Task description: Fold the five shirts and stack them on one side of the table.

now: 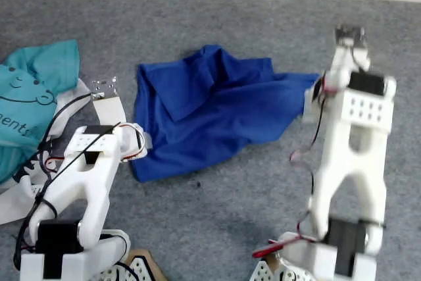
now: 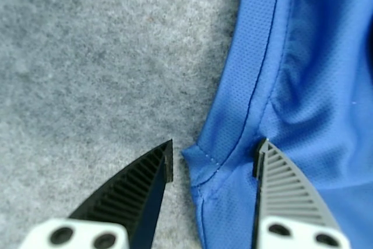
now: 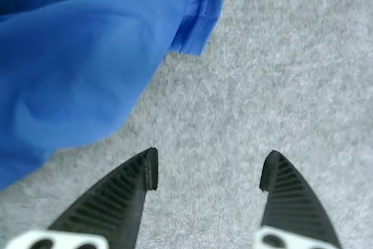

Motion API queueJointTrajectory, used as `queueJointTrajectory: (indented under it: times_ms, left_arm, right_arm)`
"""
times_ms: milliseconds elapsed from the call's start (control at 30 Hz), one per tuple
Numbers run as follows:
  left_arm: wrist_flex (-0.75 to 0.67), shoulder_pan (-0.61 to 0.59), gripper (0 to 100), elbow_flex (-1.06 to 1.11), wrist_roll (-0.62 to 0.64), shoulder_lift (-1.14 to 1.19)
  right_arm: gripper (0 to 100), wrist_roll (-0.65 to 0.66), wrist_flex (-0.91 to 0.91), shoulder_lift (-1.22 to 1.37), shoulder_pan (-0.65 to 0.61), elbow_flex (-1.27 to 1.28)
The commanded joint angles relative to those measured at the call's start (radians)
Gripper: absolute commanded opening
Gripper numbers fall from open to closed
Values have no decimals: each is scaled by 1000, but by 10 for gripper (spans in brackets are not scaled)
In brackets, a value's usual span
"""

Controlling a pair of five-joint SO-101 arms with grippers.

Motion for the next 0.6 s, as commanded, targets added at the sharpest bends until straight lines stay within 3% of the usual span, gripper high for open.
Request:
queueJointTrajectory:
  times_ms: [0, 200, 367, 567]
  left_arm:
    - [-14, -12, 221, -45, 0, 4]
    - [-48, -10, 2, -45, 0, 4]
    - [-48, -10, 6, -47, 5, 4]
    - [-44, 33, 7, -97, 8, -2]
  right_arm:
    - [285, -34, -148, -170, 8, 274]
    - [285, -69, -248, -183, 16, 449]
    - [285, -86, -237, -183, 13, 472]
    - [285, -21, -202, -194, -87, 529]
